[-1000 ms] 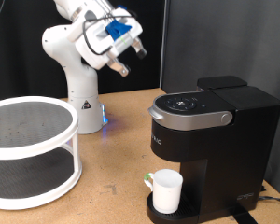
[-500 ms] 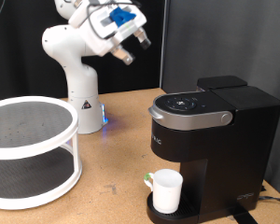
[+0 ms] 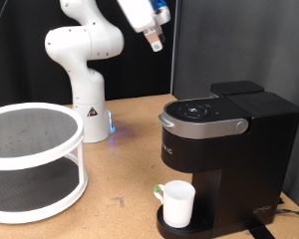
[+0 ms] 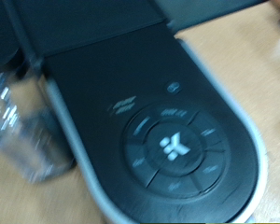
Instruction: Make a cup of coffee with the keurig machine
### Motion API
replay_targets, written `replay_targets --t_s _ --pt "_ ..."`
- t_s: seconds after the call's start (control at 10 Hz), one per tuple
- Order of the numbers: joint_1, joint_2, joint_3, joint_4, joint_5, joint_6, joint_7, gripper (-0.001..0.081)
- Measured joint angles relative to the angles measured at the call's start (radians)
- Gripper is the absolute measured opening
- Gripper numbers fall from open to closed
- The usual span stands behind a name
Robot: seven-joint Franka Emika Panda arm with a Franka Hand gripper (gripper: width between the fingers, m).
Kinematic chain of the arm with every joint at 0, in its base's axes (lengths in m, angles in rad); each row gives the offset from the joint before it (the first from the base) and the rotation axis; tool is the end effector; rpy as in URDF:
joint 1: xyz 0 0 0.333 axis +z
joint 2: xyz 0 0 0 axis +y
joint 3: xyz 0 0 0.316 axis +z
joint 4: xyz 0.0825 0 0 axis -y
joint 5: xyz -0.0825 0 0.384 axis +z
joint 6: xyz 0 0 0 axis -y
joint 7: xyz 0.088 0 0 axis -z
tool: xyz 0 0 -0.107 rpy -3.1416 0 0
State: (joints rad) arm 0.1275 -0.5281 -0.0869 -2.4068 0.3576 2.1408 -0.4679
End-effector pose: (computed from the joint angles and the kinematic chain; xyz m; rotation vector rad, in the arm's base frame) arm 0.4159 0.0281 0.5316 -2.7530 -0.4997 -0.4619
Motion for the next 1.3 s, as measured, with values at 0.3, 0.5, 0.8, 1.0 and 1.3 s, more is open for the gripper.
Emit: replay_targets --t_s 0.3,0.5,0.8,1.0,1.3 --pt "0.000 0.054 0.006 0.054 -0.006 -0.015 -0.014 0.0800" --pt "0.002 0.059 0.027 0.072 -0.044 0.054 -0.035 0.0800" --pt "0.004 0.091 0.061 0.139 -0.203 0.048 -0.122 0.0800" --pt "0.008 0.140 0.062 0.207 -0.222 -0.040 -0.185 0.0800" --pt "0.008 0.219 0.072 0.275 -0.223 -0.057 -0.203 0.0800"
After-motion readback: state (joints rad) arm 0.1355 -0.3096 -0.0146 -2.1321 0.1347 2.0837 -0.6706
